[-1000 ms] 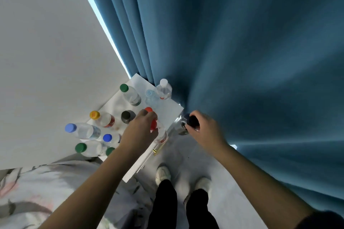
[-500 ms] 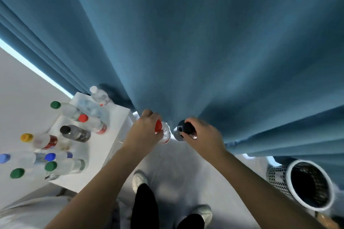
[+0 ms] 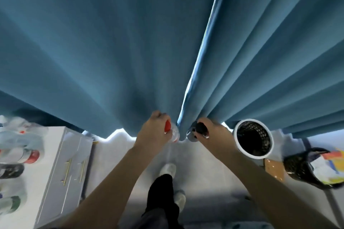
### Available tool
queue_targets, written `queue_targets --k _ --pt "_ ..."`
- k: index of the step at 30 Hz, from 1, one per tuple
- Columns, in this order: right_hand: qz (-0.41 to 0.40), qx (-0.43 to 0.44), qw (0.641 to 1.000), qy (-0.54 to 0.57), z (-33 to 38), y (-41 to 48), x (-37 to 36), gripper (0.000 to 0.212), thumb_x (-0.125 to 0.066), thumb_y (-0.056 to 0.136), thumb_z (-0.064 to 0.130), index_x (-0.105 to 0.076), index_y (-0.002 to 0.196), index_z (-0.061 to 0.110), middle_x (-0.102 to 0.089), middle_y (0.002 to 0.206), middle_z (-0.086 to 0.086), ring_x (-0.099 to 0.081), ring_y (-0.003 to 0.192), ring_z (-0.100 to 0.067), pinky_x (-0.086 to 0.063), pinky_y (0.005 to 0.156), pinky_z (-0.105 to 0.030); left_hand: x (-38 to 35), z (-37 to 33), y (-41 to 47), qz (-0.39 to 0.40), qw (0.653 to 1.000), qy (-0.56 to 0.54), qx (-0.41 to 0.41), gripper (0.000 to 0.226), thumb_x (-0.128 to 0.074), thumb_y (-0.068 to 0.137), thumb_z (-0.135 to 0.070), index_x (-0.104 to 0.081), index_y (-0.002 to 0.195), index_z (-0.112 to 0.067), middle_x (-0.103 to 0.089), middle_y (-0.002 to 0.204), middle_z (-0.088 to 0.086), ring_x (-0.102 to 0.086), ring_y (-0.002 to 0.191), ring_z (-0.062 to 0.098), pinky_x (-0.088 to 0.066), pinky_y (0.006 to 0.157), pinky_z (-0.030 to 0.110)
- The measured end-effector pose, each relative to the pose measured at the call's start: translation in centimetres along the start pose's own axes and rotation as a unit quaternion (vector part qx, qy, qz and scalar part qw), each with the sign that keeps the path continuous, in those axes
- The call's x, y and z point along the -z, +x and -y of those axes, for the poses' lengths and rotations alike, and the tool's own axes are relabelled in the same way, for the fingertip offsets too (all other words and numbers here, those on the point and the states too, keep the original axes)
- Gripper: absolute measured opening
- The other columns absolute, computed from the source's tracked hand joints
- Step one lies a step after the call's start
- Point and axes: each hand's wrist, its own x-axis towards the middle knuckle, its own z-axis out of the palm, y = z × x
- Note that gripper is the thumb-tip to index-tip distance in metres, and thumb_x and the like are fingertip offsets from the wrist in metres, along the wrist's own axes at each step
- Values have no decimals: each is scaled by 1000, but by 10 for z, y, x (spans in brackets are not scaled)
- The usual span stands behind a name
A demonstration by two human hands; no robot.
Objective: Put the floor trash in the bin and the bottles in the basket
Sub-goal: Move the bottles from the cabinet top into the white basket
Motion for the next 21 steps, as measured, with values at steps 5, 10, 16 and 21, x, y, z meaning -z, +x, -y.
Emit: queue_targets --k 5,10,16,21 --pt "-8 -37 999 -31 -70 0 22 34 -60 86 40 -56 115 22 -65 101 -2 -64 84 -27 -37 61 -27 -38 -63 33 46 997 24 -51 23 -62 83 -22 -58 104 -13 -46 112 2 -58 94 26 -48 81 32" --pt "-25 -83 995 -47 -142 3 44 33 -59 84 43 -55 113 26 -66 100 0 -65 84 -27 -48 63 -32 -84 -128 74 108 986 49 -121 24 -62 82 -24 -56 104 -16 -45 113 4 -57 96 29 -48 82 35" --pt "-16 -164 985 -46 -236 -14 78 34 -54 88 43 -52 118 27 -64 107 -1 -64 90 -28 -49 63 -34 -133 -218 112 157 966 86 -185 11 -57 83 -21 -55 92 -15 -45 103 6 -57 87 32 -48 74 38" --pt "-5 -203 979 -31 -323 -32 99 36 -54 88 43 -49 120 26 -62 107 -2 -64 90 -30 -47 67 -35 -198 -275 127 188 956 115 -195 13 -55 84 -22 -54 96 -16 -46 109 3 -56 91 28 -38 66 30"
